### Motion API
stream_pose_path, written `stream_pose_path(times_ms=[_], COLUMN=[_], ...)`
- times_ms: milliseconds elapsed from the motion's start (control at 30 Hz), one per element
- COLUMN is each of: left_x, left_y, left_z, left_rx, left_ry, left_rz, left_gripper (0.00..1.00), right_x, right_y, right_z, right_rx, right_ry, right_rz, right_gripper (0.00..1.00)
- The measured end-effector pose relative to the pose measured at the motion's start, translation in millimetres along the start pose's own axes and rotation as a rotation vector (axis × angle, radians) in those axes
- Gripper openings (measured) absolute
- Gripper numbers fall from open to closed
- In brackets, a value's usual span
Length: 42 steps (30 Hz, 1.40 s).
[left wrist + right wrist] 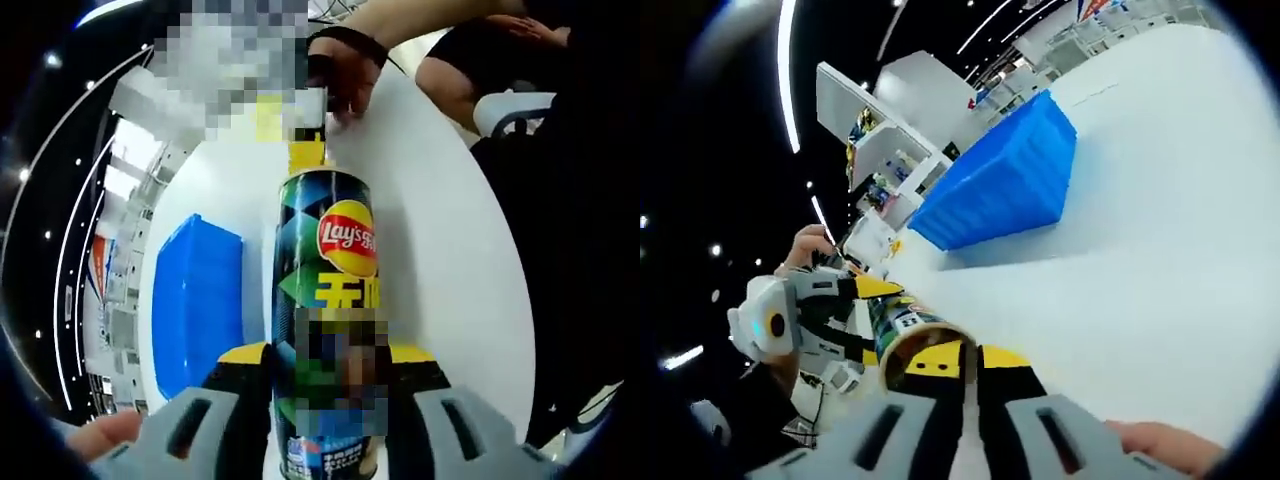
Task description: Open the lid of the chip container on the table, take out the chips, place them into the box in front of the container, and close the lid
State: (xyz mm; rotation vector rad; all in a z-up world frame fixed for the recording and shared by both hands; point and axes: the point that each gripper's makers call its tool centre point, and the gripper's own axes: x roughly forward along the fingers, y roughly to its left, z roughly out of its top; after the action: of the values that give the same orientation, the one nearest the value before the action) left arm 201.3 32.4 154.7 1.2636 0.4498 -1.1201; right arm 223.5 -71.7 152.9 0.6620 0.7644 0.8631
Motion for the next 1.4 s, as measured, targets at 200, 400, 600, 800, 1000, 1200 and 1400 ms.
stream_pose_path(times_ms=[200,400,600,800,1000,1200,1400], left_x=[2,2,2,2,3,5,7], left_y=[1.2,1.1,0.9,0.4,1.0,2.3,2.0], left_z=[-0.4,-0.1,0.0,0.3,0.2,-1.9,-7.0], left_rx=[-0.004,-0.003,0.000,0.006,0.002,0.003,0.008], left_ry=[0.007,0.004,0.002,0.005,0.006,0.022,0.043], left_rz=[0.003,0.008,0.008,0.011,0.016,0.020,0.017], left_gripper=[0.43,0.43,0.43,0.44,0.44,0.44,0.45], right_x=[-15,-5,-7,-5,3,12,10], right_y=[31,28,23,10,27,32,29], right_z=[-7.1,-15.8,-13.9,-14.9,-15.3,-21.2,-20.1], right_rx=[0.182,0.174,0.187,0.162,0.183,0.165,0.134], right_ry=[0.026,0.084,0.079,0.058,0.079,0.129,0.153], right_rz=[0.214,0.171,0.166,0.094,0.154,0.153,0.151], right_gripper=[0.14,0.19,0.21,0.13,0.09,0.07,0.12])
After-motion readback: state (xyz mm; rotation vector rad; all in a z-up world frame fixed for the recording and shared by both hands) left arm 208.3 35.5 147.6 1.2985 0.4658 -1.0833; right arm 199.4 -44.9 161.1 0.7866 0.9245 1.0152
